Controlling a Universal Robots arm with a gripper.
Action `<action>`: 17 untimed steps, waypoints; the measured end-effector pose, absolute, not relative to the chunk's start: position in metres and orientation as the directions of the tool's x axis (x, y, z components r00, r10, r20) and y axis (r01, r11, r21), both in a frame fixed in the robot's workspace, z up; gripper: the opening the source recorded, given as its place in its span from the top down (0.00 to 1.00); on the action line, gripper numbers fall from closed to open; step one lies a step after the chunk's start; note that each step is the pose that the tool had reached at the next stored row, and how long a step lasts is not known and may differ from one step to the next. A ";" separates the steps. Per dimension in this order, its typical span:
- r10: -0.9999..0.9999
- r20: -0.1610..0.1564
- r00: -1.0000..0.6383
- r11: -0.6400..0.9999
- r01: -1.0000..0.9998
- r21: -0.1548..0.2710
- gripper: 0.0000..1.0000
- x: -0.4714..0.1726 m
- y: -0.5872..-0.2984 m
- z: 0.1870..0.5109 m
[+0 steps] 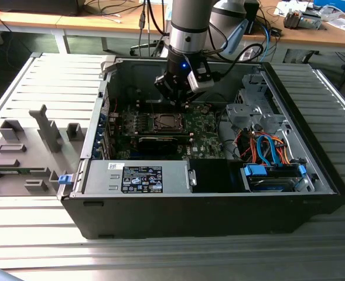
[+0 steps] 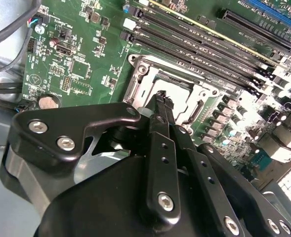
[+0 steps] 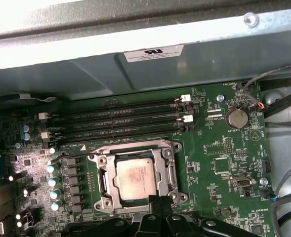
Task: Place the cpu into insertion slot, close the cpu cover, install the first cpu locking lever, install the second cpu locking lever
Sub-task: 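Install the first cpu locking lever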
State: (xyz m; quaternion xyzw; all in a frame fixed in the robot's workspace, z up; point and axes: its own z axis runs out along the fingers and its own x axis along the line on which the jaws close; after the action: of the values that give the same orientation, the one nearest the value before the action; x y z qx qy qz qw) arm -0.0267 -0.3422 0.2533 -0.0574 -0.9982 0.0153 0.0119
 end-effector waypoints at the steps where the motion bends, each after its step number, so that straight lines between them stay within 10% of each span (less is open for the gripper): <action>1: 0.113 0.022 -0.993 0.993 0.112 -0.032 0.89 -0.027 -0.342 0.253; 17: 0.075 0.022 -0.997 0.997 0.074 -0.032 0.89 -0.027 -0.342 0.253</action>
State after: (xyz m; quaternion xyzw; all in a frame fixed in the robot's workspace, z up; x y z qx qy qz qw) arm -0.0267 -0.3422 0.2533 -0.0371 -0.9991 0.0155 0.0116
